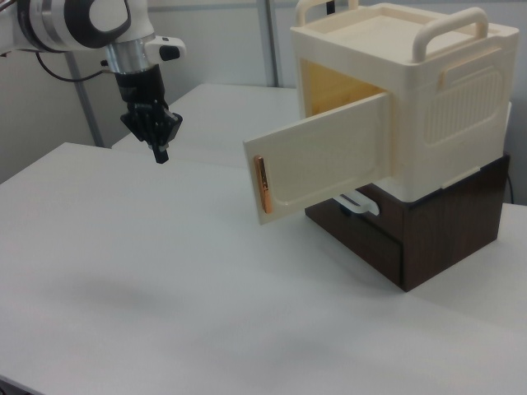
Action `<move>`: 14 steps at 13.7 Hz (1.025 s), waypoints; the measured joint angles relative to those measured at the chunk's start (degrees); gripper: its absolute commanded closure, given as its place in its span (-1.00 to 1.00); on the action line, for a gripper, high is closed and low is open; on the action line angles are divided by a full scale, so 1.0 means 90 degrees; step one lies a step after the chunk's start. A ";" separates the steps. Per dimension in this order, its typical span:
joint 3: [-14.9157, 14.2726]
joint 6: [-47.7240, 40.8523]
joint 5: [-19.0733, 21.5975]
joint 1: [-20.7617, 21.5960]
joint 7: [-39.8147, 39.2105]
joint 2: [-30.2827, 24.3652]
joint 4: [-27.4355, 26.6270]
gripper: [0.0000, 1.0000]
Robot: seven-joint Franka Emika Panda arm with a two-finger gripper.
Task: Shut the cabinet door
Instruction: 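Move the gripper to the outer face of the open cream door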
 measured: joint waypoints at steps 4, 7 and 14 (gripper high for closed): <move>-0.0037 0.0000 -0.0001 -0.0005 0.0000 -0.0023 0.0116 1.00; -0.0091 0.0000 -0.0005 -0.0147 0.0000 -0.0086 0.0504 1.00; -0.0530 0.0002 -0.0007 -0.1156 -0.0444 -0.0260 0.1223 1.00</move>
